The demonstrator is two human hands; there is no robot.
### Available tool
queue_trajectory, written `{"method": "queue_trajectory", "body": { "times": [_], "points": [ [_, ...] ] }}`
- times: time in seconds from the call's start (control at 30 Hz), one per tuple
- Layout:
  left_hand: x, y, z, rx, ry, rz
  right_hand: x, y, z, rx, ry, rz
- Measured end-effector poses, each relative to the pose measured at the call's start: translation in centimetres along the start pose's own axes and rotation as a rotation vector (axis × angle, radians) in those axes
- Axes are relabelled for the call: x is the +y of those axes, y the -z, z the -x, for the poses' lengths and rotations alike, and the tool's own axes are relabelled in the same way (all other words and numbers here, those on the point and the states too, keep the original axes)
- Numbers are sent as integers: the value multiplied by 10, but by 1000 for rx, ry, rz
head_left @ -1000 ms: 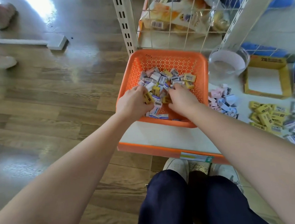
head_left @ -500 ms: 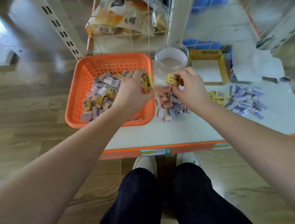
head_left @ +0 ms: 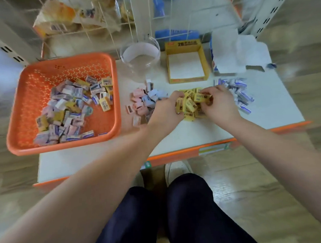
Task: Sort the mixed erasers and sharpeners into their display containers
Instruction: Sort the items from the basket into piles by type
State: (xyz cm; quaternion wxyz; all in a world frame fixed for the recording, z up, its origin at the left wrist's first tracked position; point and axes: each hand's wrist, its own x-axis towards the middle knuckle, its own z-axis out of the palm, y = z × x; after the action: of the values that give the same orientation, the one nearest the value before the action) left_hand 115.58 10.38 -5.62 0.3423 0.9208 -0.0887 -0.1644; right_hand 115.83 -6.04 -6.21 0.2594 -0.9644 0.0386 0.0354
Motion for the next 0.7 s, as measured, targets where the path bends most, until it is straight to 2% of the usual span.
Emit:
{"method": "queue_trajectory", "body": {
  "times": [0.33,0.5,0.7],
  "points": [
    [1,-18,-3,45,87,-6,11,-12,16,-46,1,-54],
    [2,-6,7,55,58,6,2,-6,16,-4,28,-63],
    [1,32,24,149,7,43,-28,-3,14,24,124,-55]
  ]
}}
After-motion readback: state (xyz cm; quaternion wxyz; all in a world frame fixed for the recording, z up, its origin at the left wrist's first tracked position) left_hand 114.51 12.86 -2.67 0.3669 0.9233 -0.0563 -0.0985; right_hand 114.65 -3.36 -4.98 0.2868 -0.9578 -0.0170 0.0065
